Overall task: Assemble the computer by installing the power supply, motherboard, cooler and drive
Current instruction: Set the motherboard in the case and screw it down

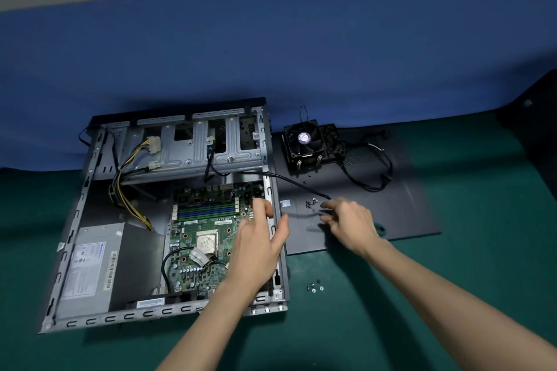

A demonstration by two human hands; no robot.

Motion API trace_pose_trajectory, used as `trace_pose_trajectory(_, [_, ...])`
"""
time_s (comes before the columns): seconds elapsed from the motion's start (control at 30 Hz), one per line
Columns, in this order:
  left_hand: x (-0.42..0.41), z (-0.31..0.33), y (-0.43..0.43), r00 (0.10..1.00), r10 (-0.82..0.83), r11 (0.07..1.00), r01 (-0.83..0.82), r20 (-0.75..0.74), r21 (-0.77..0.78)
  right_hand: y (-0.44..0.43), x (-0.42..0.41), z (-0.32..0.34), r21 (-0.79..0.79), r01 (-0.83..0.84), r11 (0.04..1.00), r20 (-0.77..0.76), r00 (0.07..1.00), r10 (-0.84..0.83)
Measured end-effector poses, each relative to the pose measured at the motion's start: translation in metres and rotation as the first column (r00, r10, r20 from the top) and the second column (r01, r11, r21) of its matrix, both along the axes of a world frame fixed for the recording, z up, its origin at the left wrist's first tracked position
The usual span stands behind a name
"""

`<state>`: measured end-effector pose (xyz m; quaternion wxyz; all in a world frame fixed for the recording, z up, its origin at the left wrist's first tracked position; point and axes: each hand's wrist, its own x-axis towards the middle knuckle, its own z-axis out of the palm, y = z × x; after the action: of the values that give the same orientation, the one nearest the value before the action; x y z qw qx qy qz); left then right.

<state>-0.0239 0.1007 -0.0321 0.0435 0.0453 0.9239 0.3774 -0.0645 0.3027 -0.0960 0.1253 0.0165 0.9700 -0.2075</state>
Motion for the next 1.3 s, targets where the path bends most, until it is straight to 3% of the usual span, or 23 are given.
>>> trace_pose_trajectory(0.07, [0.0, 0.0, 0.0, 1.0, 0.002, 1.0, -0.002, 0.015, -0.003, -0.008, -0.012, -0.003, -0.05, 0.142, 0.989, 0.002, 0.99, -0.142])
trace_pose_trajectory(0.17, [0.0, -0.002, 0.0, 0.999, 0.015, 1.0, -0.015, 0.043, -0.005, -0.016, -0.025, -0.008, -0.038, 0.226, 0.973, -0.001, 0.974, -0.226])
trace_pose_trajectory(0.57, [-0.002, 0.0, -0.001, 0.996, -0.015, 0.999, 0.012, 0.093, 0.035, -0.03, -0.032, -0.021, 0.039, 0.162, 0.986, 0.023, 0.986, -0.163])
trace_pose_trajectory(0.73, [-0.003, 0.0, -0.004, 1.0, -0.011, 0.999, 0.01, -0.017, -0.052, -0.017, -0.022, -0.002, -0.08, 0.317, 0.945, 0.049, 0.948, -0.314])
trace_pose_trajectory(0.83, [-0.006, 0.005, -0.004, 0.988, 0.02, 0.996, -0.034, -0.154, -0.086, -0.012, -0.017, 0.029, -0.352, 0.436, 0.828, 0.14, 0.899, -0.414])
trace_pose_trajectory(0.97, [-0.016, 0.02, -0.001, 0.979, 0.025, 0.993, -0.001, -0.204, 0.114, -0.028, -0.011, 0.088, -0.706, 0.518, 0.483, 0.35, 0.848, -0.398])
trace_pose_trajectory(1.13, [-0.024, 0.044, -0.005, 0.975, -0.001, 0.961, 0.062, -0.222, 0.269, -0.059, 0.002, 0.133, -0.763, 0.576, 0.294, 0.546, 0.818, -0.182])
trace_pose_trajectory(1.3, [-0.028, 0.05, -0.028, 0.979, -0.101, 0.96, 0.142, -0.175, 0.241, -0.073, 0.002, 0.138, -0.701, 0.675, 0.231, 0.673, 0.733, -0.102])
